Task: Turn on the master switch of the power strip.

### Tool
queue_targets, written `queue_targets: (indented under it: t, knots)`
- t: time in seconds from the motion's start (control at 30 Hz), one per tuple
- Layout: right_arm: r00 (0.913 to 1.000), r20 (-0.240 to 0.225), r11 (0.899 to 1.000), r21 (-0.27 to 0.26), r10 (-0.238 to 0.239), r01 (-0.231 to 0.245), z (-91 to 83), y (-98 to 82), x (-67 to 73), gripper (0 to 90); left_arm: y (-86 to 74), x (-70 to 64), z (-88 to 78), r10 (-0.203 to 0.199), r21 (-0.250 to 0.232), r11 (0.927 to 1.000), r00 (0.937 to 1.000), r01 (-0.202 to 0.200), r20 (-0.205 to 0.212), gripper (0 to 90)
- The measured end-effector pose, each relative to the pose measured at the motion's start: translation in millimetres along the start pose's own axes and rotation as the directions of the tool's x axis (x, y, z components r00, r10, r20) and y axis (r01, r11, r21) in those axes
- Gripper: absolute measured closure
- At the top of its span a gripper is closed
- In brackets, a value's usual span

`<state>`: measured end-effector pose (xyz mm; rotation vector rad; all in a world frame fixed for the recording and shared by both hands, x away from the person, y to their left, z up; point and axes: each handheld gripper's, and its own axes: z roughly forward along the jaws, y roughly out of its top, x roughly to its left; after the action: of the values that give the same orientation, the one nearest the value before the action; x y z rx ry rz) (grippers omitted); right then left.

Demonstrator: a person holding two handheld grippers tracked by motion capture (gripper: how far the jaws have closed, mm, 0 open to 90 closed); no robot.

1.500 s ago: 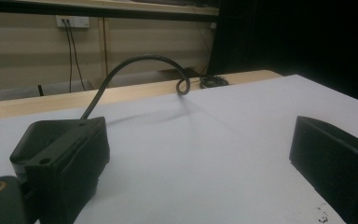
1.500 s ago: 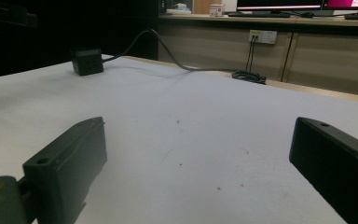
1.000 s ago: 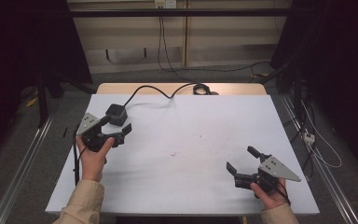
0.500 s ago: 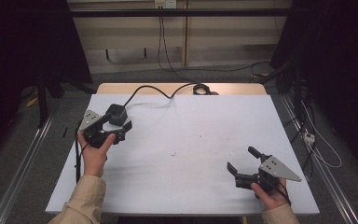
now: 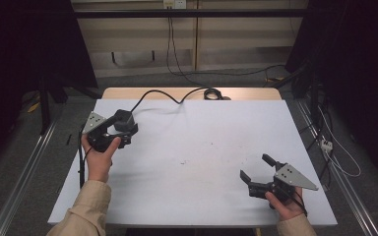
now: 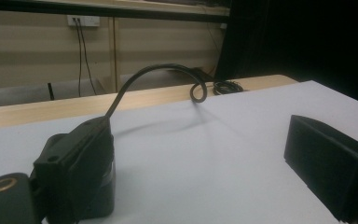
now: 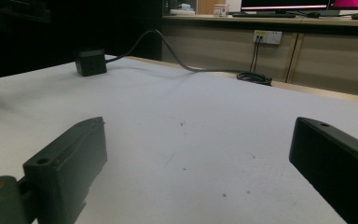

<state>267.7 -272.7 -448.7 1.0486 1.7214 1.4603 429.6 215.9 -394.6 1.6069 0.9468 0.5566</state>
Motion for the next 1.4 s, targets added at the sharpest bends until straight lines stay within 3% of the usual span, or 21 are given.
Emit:
queue_targets:
  t: [0.6,1.1,1.4]
  knots:
    - [1.0,0.0,1.0,-0.003,-0.007,0.007,-0.5,0.7,1.0,3.4,4.9,1.7,2.2,0.011,0.001,0.9999,0.9997,-0.011,-0.02,7.8]
    - [1.0,0.004,1.0,-0.002,-0.006,0.006,-4.1,0.4,0.1,3.3,5.6,1.2,13.0,-0.006,-0.008,0.9999,0.9999,0.006,-0.014,8.1]
    - [1.0,0.003,1.0,-0.002,-0.009,0.009,-3.4,0.6,0.3,3.4,3.0,7.2,19.3,-0.01,0.002,1.0,0.9994,0.01,-0.034,10.3]
